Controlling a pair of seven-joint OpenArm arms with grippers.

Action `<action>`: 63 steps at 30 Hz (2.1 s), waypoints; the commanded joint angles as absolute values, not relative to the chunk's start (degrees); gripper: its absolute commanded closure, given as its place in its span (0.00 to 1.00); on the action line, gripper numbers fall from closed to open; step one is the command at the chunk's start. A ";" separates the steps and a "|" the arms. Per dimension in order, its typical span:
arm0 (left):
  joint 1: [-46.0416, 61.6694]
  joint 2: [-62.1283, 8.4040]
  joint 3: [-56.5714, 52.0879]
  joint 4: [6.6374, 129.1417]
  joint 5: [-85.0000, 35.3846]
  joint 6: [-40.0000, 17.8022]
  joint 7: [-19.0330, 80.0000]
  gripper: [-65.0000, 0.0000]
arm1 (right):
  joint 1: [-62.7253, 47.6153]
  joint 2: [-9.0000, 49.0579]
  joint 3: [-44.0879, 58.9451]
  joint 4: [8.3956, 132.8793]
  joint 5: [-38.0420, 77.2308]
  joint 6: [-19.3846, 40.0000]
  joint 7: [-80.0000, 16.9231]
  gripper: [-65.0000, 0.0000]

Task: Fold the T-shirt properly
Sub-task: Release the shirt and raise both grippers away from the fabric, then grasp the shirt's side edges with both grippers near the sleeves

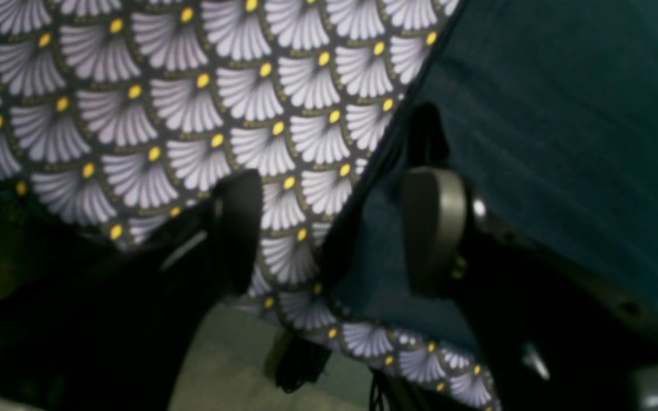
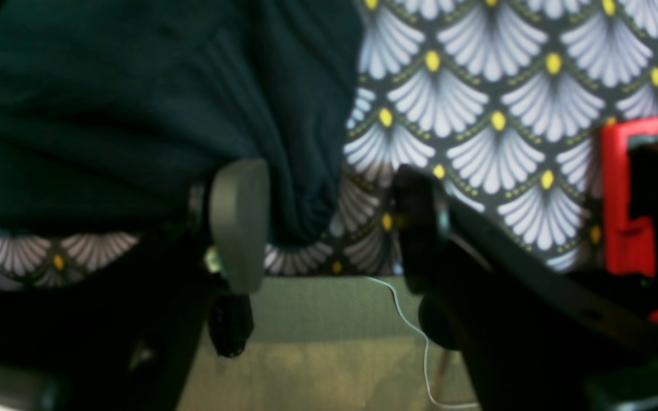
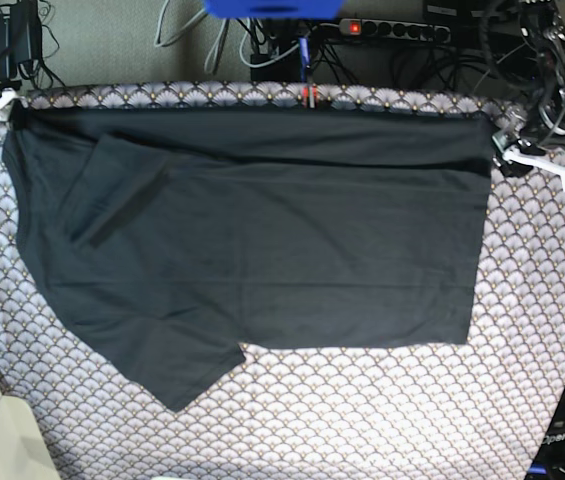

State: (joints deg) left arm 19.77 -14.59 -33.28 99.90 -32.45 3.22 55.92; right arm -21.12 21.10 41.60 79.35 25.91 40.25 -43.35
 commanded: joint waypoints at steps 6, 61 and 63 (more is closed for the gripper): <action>20.70 -15.43 -33.71 100.88 -32.66 3.21 52.70 0.42 | -20.70 18.95 45.93 80.22 26.77 40.00 -42.68 0.44; 18.51 -11.47 -33.80 111.43 -32.57 3.82 52.88 0.42 | 37.14 31.43 6.29 25.71 26.33 40.00 -16.66 0.44; 19.47 -11.03 -33.80 111.43 -32.57 3.82 52.88 0.42 | 37.85 31.25 3.65 22.99 26.33 40.00 -12.70 0.44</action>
State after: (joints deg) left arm 19.25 -10.52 -33.63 110.37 -32.23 4.10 53.76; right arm 35.73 30.26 3.38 22.13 25.36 39.59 -13.98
